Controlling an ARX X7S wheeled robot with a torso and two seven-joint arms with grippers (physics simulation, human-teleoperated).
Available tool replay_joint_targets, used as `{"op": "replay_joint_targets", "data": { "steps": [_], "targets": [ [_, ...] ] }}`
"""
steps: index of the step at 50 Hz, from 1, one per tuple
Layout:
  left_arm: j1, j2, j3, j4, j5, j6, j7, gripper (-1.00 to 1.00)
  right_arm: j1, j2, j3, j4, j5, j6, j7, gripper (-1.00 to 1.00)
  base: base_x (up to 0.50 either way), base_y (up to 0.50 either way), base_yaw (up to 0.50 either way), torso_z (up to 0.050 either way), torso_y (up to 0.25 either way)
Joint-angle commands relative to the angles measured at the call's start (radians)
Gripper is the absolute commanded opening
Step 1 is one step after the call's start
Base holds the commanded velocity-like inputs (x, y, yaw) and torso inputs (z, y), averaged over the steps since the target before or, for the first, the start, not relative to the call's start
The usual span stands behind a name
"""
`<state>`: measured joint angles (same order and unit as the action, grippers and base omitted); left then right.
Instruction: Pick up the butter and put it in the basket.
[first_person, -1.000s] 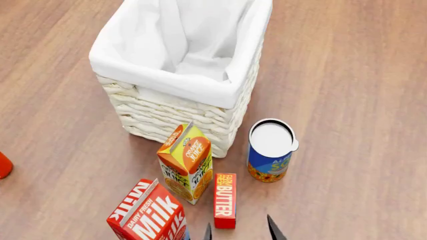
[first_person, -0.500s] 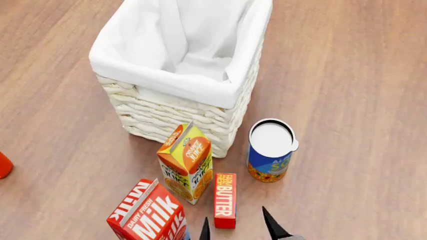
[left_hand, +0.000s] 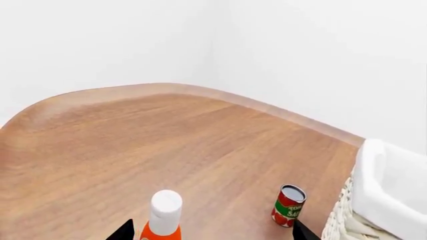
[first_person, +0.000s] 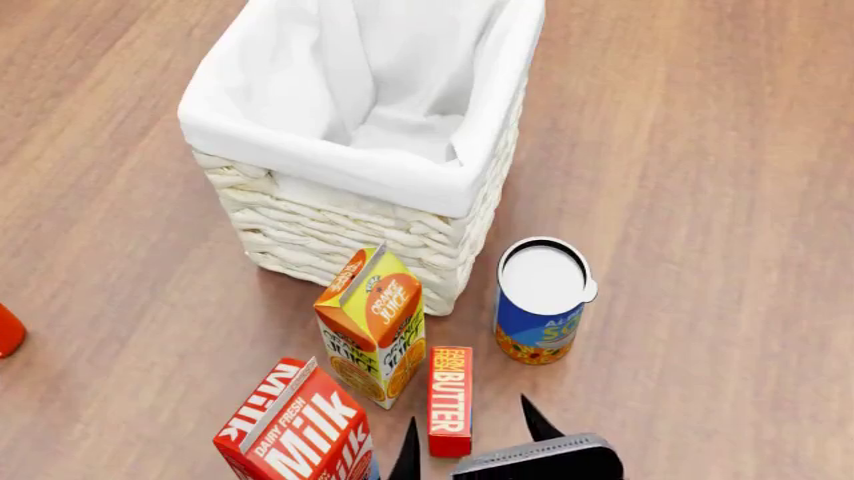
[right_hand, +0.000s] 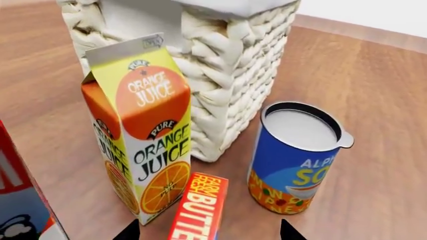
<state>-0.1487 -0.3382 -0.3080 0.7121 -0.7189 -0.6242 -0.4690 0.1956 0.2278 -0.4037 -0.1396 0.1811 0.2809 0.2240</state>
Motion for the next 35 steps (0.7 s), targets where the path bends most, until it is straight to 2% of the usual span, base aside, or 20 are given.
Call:
{"op": "replay_joint_targets", "data": {
  "steps": [1,35],
  "targets": [
    [0.004,-0.003,-0.006,0.018,-0.018,-0.008,-0.014,1.00,0.042,0.006,-0.006,-0.024,0.015,0.080,-0.001,1.00,0.00,0.00,0.00,0.000,0.000],
    [0.011,-0.016,-0.018,0.048,-0.059,-0.014,-0.036,1.00,0.072,0.001,0.007,0.022,0.093,0.143,-0.025,1.00,0.00,0.00,0.00,0.000,0.000]
  ]
}}
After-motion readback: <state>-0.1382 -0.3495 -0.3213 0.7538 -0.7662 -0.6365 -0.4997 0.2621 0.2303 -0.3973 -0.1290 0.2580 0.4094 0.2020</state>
